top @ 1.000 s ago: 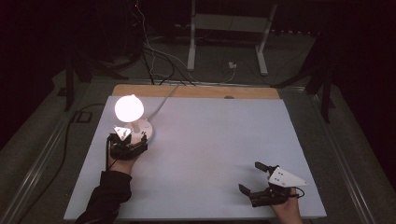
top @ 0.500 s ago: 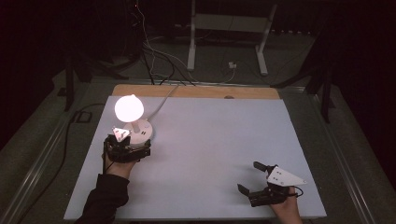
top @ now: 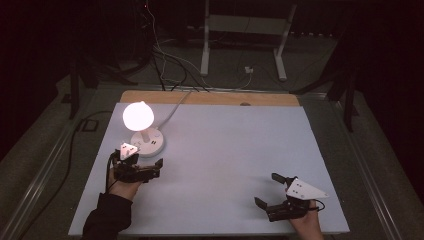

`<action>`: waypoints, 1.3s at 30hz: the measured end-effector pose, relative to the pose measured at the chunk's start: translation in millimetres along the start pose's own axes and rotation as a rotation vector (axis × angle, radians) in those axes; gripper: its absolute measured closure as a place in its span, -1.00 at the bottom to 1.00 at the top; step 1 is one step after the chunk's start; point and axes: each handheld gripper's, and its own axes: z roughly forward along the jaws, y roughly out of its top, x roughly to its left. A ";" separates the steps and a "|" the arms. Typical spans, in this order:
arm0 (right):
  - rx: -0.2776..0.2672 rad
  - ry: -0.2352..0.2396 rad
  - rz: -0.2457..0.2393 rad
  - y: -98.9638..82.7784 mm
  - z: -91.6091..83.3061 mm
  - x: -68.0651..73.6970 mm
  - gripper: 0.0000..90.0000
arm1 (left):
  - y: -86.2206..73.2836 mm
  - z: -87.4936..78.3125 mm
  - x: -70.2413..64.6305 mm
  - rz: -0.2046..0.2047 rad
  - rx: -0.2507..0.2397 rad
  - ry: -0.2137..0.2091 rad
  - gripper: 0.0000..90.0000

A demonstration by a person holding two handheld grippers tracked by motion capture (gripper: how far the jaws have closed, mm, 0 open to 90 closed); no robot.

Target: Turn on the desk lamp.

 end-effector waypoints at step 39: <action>0.016 0.003 0.001 -0.5 3.0 0.8 -1.00 | -66.5 -24.3 15.2 0.209 0.026 -0.223 -0.99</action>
